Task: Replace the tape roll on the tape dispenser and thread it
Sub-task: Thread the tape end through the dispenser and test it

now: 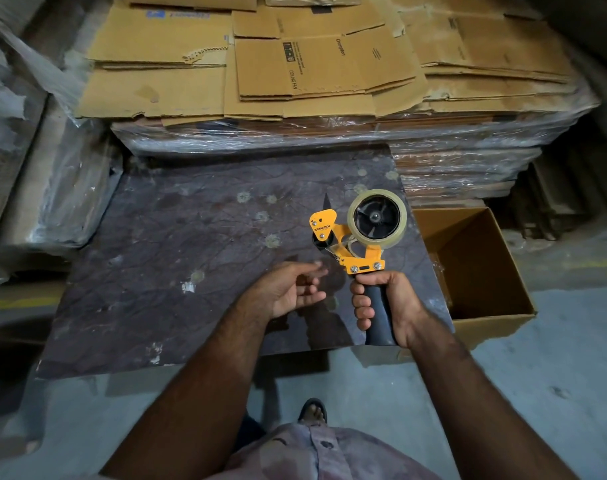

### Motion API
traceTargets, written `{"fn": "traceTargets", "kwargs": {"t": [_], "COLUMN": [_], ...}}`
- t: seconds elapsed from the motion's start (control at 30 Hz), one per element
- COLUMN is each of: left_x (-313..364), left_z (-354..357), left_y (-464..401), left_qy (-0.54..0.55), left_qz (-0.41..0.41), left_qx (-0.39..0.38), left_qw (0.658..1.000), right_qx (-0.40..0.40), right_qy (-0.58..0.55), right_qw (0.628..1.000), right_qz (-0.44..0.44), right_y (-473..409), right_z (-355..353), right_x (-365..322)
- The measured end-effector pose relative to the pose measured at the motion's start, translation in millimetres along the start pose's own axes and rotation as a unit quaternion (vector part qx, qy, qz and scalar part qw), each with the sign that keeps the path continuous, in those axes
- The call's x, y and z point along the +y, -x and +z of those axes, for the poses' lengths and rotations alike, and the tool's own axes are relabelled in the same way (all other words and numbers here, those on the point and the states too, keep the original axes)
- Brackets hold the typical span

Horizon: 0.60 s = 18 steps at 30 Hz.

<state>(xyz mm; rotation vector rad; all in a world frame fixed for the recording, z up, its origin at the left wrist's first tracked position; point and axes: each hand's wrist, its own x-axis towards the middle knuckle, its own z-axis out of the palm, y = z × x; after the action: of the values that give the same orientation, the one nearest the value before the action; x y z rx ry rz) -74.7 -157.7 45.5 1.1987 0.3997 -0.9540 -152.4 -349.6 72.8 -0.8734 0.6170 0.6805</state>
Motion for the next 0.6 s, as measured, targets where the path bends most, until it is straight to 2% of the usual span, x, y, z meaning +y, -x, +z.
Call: {"fn": "traceTargets", "kwargs": {"t": [0.17, 0.3, 0.4, 0.5, 0.6], "left_x": [10, 31, 45, 41, 13], "left_z": [-15, -27, -23, -1, 29], "left_y": [-3, -13, -28, -44, -57], "left_qy": [0.007, -0.108, -0.151, -0.152, -0.169], "left_qz": [0.041, 0.053, 0.073, 0.067, 0.019], "left_qx": [0.01, 0.044, 0.026, -0.024, -0.02], "left_qw": [0.999, 0.992, 0.986, 0.986, 0.985], "right_qx": [0.014, 0.064, 0.121, 0.172, 0.181], "right_qy": [0.002, 0.079, 0.155, 0.135, 0.081], "right_qw": [1.0, 0.994, 0.974, 0.968, 0.973], "right_qz": [-0.016, -0.052, -0.11, -0.124, -0.122], "right_y": [4, 12, 20, 27, 32], "right_z": [-7, -29, -52, -67, -74], "right_x": [-2, 4, 18, 39, 57]}}
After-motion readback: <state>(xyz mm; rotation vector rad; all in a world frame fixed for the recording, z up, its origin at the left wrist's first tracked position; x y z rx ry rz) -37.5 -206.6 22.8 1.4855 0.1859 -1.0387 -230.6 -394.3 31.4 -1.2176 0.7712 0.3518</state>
